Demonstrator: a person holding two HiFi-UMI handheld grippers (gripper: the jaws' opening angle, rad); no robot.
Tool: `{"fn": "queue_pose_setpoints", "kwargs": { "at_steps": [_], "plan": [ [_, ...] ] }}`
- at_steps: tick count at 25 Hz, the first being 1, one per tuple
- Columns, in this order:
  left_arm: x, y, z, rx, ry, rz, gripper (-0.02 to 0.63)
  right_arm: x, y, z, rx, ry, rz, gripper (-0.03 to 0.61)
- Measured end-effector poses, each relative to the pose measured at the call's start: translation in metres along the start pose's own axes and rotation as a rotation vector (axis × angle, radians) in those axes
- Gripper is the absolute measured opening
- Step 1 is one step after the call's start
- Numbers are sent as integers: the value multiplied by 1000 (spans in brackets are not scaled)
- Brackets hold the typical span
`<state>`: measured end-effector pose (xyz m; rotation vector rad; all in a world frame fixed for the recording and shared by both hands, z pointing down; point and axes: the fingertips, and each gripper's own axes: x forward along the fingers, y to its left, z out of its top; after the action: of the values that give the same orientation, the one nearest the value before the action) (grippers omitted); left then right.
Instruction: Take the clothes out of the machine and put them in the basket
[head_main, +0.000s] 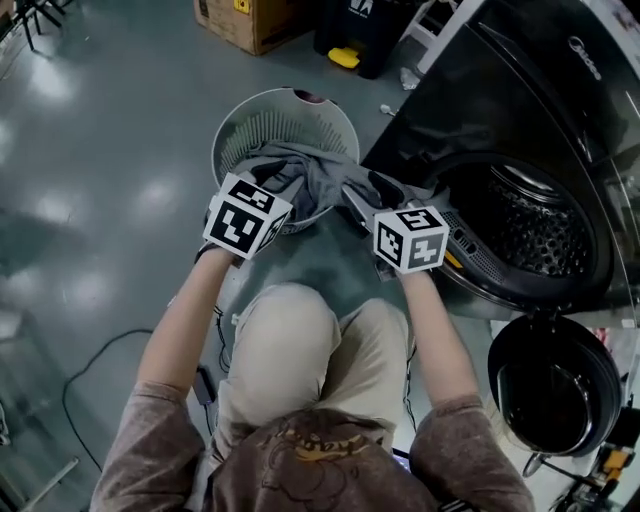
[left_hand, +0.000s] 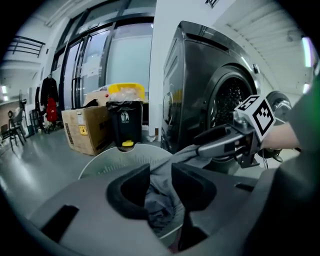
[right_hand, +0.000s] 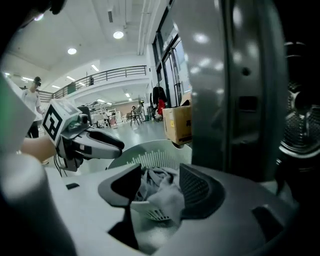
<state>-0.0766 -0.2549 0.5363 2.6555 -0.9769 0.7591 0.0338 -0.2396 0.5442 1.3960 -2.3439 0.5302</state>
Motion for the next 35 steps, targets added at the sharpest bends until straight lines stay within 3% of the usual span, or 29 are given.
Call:
{"fn": "queue_pose_setpoints", "kwargs": {
  "at_steps": [4, 15, 20, 25, 29, 31, 35],
  "plan": [
    [4, -24, 6, 14, -13, -35, 138, -42, -28, -17, 75, -25, -77, 244],
    [6, -62, 16, 56, -27, -69, 138, -109, -113, -56, 120, -30, -326, 256],
    [5, -69, 16, 69, -19, -74, 137, -103, -138, -66, 110, 12, -387, 276],
    [0, -66, 14, 80, -8, -61, 137, -92, -142, -65, 107, 26, -387, 263],
    [-5, -62, 10, 69, -5, -56, 135, -87, -133, -64, 116, 19, -352, 184],
    [-5, -62, 9, 66, -1, -57, 133, -86, -127, -62, 92, 13, -351, 102],
    [-6, -65, 8, 61, -2, -63, 132, -92, -121, -57, 89, -16, -345, 43]
  ]
}}
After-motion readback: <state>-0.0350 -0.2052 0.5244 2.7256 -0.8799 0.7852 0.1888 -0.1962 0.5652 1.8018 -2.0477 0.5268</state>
